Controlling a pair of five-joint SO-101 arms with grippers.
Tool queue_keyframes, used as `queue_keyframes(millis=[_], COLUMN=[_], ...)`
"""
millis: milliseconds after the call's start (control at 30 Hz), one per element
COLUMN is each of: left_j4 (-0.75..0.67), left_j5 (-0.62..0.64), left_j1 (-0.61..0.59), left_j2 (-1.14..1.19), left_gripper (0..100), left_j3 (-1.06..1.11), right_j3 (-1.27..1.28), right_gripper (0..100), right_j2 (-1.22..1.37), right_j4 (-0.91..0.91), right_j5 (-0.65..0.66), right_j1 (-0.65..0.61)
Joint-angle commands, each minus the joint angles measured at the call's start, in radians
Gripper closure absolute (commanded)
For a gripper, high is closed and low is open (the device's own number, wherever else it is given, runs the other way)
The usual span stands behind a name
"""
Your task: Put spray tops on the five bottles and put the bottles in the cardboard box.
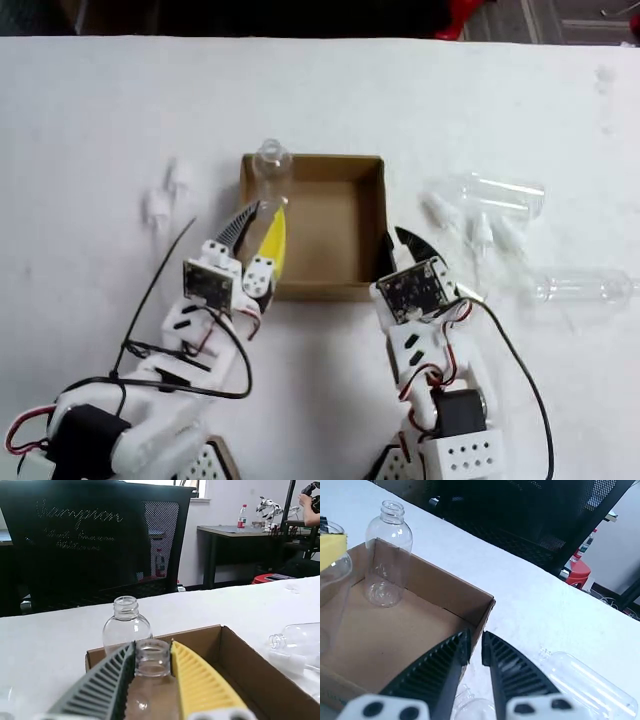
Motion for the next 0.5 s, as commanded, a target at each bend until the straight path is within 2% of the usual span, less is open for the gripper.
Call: queue_keyframes(millis=[0,133,467], left_j4=[-0.028,-0.028,-0.035], left_j5=[0.003,0.051,0.057], left_j1=[-0.022,-0.024,-0.025], left_j2=[-0.007,-0.005,-0.008], left_gripper=[92,86,89], left_j3=[0.011,0.014,0.014], right_j3=[0.009,0.009,0.009], right_gripper=[97.3,97.4,97.4], right_j2=[-0.004,-0.004,-0.004], right_j4=[-0.027,-0.027,-0.027], right_j5=[0.012,0.012,0.012], right_j1=[0.012,0.012,0.012])
